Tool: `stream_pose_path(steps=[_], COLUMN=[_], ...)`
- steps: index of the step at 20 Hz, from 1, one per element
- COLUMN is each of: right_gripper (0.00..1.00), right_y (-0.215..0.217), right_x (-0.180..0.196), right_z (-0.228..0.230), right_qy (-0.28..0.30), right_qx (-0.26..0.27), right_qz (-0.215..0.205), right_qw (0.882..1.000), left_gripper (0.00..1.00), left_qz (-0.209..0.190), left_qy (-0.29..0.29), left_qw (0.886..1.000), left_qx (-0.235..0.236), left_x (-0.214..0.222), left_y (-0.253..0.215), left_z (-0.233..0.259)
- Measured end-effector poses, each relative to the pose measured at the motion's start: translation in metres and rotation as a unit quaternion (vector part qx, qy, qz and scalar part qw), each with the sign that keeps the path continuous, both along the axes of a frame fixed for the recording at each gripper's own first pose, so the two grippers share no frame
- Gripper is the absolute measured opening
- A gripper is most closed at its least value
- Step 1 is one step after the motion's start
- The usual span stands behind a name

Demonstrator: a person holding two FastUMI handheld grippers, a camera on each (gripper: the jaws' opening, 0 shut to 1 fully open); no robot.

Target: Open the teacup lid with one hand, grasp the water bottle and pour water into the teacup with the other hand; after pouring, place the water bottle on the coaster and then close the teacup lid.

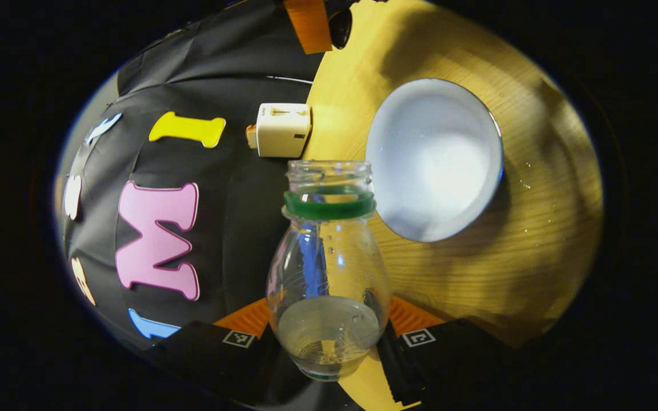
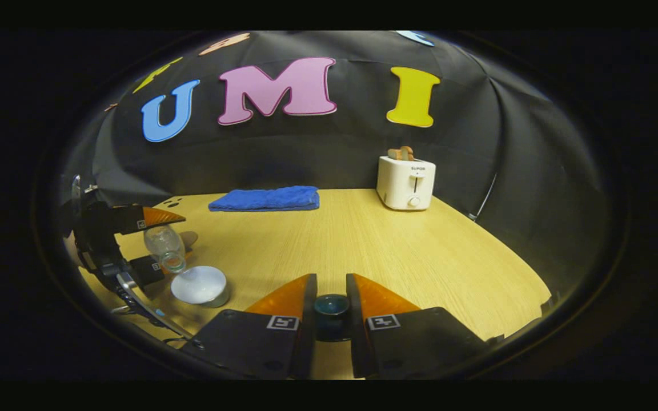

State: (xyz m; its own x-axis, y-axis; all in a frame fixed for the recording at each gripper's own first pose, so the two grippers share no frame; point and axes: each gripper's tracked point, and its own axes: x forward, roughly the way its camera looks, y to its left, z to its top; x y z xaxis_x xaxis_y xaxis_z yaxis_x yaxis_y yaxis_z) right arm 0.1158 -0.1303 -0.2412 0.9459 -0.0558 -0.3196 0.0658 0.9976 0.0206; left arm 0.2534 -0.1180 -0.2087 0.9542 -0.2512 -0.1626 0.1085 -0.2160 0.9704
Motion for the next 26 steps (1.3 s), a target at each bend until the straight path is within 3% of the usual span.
stream_pose_path(steps=[3, 4, 6, 18, 26], right_gripper=[0.29, 0.24, 0.29, 0.28, 0.28], right_y=[-0.003, -0.003, -0.005, 0.003, 0.003], right_x=[0.001, 0.002, 0.004, 0.001, 0.001], right_z=[-0.001, -0.001, 0.002, 0.002, 0.005], right_qy=[-0.001, -0.001, -0.004, -0.005, -0.006], right_qx=[-0.005, -0.003, 0.001, 0.003, 0.004], right_qz=[0.002, 0.002, -0.001, 0.004, 0.004], right_qw=[1.0, 1.0, 1.0, 1.0, 1.0], left_gripper=[0.78, 0.78, 0.78, 0.78, 0.78], left_qz=[-0.014, -0.02, -0.029, -0.071, -0.111], left_qy=[-0.003, -0.004, -0.003, -0.013, -0.031], left_qw=[0.999, 0.999, 0.998, 0.989, 0.975], left_qx=[0.034, 0.045, 0.062, 0.125, 0.189], left_x=[0.005, 0.006, 0.008, 0.012, 0.019], left_y=[0.0, -0.001, 0.001, -0.005, -0.012], left_z=[0.002, 0.003, 0.003, 0.009, 0.02])
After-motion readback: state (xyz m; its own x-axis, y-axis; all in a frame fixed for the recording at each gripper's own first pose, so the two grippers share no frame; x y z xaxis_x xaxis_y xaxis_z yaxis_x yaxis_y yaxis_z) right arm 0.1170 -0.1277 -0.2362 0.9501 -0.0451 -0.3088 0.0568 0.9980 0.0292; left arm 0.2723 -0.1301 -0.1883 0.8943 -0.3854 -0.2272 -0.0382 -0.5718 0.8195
